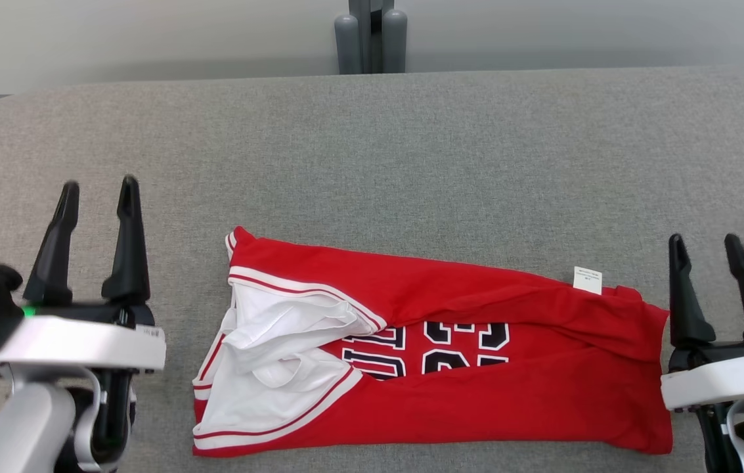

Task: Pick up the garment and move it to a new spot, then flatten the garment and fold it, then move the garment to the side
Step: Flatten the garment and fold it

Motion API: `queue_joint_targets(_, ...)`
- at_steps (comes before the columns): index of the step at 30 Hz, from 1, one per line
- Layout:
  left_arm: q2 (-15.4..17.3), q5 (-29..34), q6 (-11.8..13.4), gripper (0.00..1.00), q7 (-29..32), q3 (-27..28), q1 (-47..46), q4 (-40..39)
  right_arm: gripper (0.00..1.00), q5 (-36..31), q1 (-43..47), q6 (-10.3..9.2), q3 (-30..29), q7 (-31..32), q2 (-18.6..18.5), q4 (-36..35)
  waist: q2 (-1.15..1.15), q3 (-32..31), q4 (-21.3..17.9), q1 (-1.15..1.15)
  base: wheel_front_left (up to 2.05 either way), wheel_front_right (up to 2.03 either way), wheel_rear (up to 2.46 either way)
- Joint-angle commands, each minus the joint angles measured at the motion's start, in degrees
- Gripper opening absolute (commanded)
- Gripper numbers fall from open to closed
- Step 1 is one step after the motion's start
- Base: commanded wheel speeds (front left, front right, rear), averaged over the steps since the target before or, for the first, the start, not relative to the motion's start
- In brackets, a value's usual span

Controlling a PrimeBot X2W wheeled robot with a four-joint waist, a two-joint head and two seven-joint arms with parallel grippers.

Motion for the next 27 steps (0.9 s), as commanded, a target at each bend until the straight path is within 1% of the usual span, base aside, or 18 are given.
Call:
queue_joint_targets(1, -1.41, 2.93, -1.2, 1.0, -0.19, 1.73, 2.32, 1.08, 1.0, -0.45, -0.33, -0.02, 0.43, -0.47, -0.22, 1.52, 0.0, -0.39, 0.16, 0.0, 0.0, 0.0, 0.0)
queue_joint_targets(7, -4.17, 10.49, -3.48, 1.0, -0.19, 4.45, 8.04, 3.23, 1.0, -1.2, 1.92, -0.02, 0.42, -1.03, -0.23, 5.02, 0.0, -2.09, 0.92, 0.0, 0.0, 0.0, 0.0)
queue_joint_targets(8, -4.17, 10.49, -3.48, 1.0, -0.19, 4.45, 8.04, 3.23, 1.0, -1.2, 1.92, -0.02, 0.42, -1.03, -0.23, 5.02, 0.0, -2.09, 0.92, 0.0, 0.0, 0.0, 0.0)
queue_joint_targets(12, -5.16, 13.5, -5.08, 1.0, -0.19, 4.75, 10.48, 4.7, 1.0, -1.43, 3.54, -0.02, 0.18, -1.2, -0.24, 6.22, 0.0, -3.5, 1.39, 0.0, 0.0, 0.0, 0.0)
queue_joint_targets(14, -5.32, 14.92, -5.38, 1.0, -0.2, 4.5, 11.72, 5.72, 1.0, -1.61, 4.34, -0.02, -0.04, -0.87, -0.24, 6.78, 0.0, -4.22, 1.43, 0.0, 0.0, 0.0, 0.0)
queue_joint_targets(19, -5.53, 16.61, -5.8, 1.0, -0.2, 3.81, 12.5, 6.66, 1.0, -1.29, 5.68, -0.02, 0.18, -0.29, -0.24, 7.1, 0.0, -5.36, 1.37, 0.0, 0.0, 0.0, 0.0)
queue_joint_targets(27, -6.07, 16.72, -5.99, 1.0, -0.2, 3.69, 12.34, 6.81, 1.0, -0.83, 5.94, -0.02, 0.38, -0.1, -0.24, 7.1, 0.0, -5.47, 1.19, 0.0, 0.0, 0.0, 0.0)
